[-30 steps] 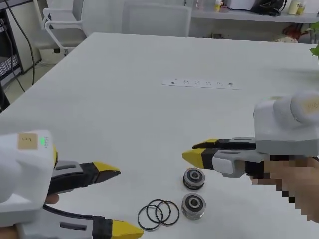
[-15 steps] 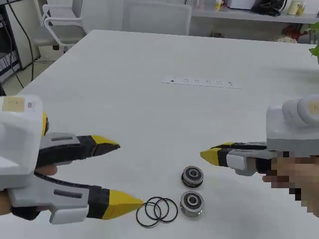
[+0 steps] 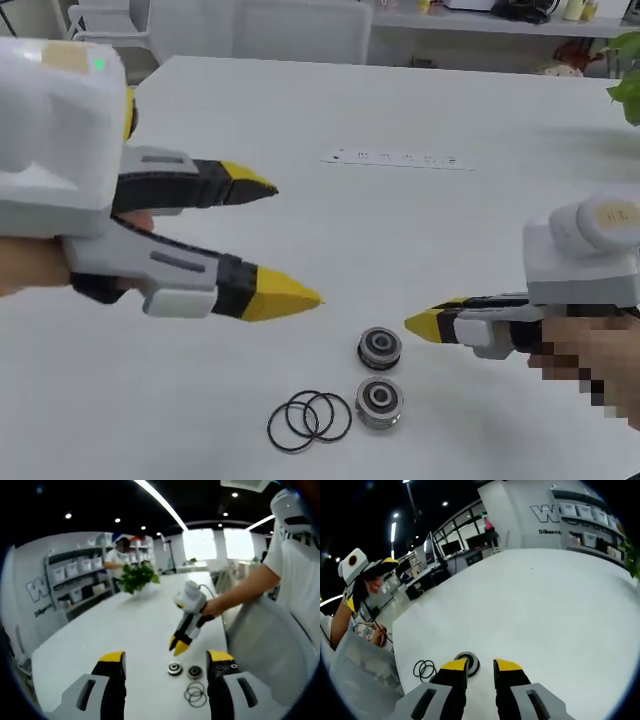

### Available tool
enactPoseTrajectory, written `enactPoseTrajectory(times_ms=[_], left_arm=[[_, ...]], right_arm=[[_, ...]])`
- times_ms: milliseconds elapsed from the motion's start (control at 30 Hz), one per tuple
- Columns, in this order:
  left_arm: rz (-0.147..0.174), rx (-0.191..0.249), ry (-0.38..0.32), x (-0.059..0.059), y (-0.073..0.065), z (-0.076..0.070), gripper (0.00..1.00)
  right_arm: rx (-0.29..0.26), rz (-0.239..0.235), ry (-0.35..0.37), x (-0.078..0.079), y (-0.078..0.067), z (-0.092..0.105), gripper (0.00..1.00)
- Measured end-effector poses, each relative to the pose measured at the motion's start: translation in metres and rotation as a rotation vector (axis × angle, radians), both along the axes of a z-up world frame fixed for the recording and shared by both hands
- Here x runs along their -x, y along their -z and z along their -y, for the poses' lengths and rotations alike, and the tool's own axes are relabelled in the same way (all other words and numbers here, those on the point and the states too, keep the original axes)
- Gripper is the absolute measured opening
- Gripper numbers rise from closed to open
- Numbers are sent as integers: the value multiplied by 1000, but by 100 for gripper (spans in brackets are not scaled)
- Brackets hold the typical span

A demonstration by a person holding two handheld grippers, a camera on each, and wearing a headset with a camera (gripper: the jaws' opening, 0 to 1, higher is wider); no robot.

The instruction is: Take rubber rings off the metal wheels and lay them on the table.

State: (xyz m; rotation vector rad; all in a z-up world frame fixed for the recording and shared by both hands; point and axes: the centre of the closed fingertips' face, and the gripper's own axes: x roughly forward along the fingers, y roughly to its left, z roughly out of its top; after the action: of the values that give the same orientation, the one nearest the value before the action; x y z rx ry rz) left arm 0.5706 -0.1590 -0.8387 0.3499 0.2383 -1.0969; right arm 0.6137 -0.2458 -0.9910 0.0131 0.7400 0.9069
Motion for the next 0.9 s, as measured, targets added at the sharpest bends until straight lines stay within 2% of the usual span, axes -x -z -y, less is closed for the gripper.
enactPoseTrajectory(times_ms=[133,233,367,467,567,667,700,733,767,800,833,867,900], left_arm=[[35,-1,47,-12,-11,22,65],[46,2,57,-22,-14,33,62],[43,37,51,-40,-14,47,59],[29,55,29,-51,-2,54,56],[-13,90,-6,-56,23,59,51],[-4,104,-43,-56,42,57,47],[-7,114,-60,-55,53,56,46],[-41,99,-65,-54,63,56,44],[-67,30,-20,-48,79,56,43],[-44,4,0,-47,84,56,42],[-42,2,-22,-50,91,56,40],[-60,-2,-29,-50,97,56,39],[-92,-9,-18,-47,107,57,38]], right_arm=[[8,-10,-11,2,2,0,18],[1,-17,-13,3,3,0,18],[1,-20,-22,4,4,0,19],[-3,-28,-29,6,5,-1,19],[8,-33,-42,8,8,-1,19],[14,-43,-57,10,12,-2,19],[16,-46,-62,11,13,-2,19],[23,-49,-74,12,15,-4,19],[30,-49,-83,13,16,-5,19],[37,-51,-93,15,19,-6,19],[41,-53,-100,16,20,-6,19],[47,-55,-107,18,22,-7,19],[62,-56,-121,20,25,-7,19]])
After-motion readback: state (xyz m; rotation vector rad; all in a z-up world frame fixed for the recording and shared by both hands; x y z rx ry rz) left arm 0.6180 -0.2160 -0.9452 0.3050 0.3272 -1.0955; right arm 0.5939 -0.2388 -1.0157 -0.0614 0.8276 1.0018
